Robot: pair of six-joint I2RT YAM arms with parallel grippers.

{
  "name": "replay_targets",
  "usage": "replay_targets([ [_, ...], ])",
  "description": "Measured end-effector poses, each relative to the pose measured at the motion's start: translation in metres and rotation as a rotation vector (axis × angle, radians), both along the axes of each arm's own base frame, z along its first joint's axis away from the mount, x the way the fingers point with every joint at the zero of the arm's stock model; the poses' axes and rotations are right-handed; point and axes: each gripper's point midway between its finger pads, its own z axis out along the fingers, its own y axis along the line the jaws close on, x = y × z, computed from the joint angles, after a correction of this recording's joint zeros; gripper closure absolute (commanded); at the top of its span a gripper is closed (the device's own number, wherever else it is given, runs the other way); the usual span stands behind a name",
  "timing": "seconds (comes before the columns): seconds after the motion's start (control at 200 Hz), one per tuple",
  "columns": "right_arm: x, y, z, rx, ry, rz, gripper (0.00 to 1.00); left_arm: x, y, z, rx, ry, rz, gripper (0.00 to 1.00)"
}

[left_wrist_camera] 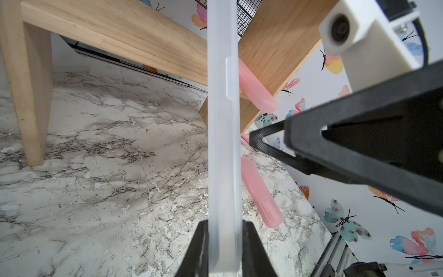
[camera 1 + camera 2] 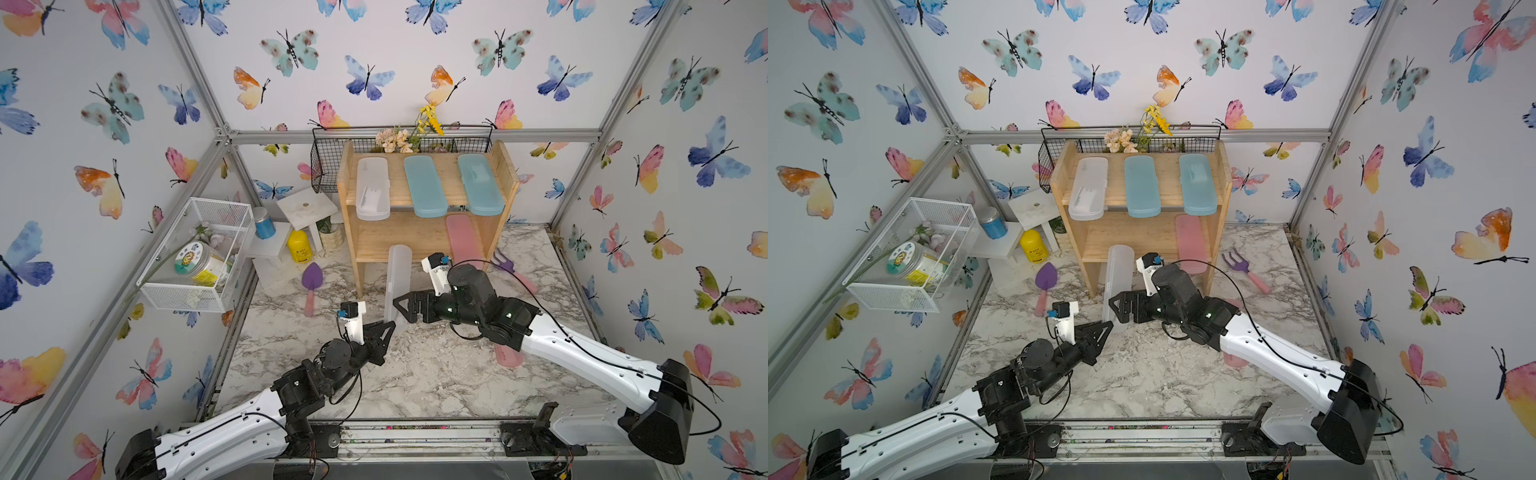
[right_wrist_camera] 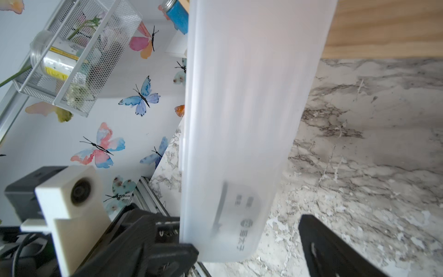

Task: Remove the pencil cases from the shelf
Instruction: Pick up the pencil case from the shelf.

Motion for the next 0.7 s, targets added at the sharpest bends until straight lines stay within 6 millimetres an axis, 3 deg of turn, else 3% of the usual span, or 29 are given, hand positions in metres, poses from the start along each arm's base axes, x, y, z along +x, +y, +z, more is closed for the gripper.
replay_targets([
  [0.526, 0.028, 0.039, -0.008, 0.026, -0.039, 0.008, 0.01, -0.004, 0.01, 0.0, -0.011, -0.008, 0.013, 0.94],
  [0.641, 0.032, 0.045, -0.001, 0.036, -0.057, 0.015, 0.14, -0.005, 0.012, 0.002, -0.019, -0.013, 0.013, 0.92],
  [0.701, 0.032, 0.048, 0.001, 0.044, -0.058, 0.024, 0.21, -0.005, 0.013, 0.004, -0.026, -0.018, 0.014, 0.79],
])
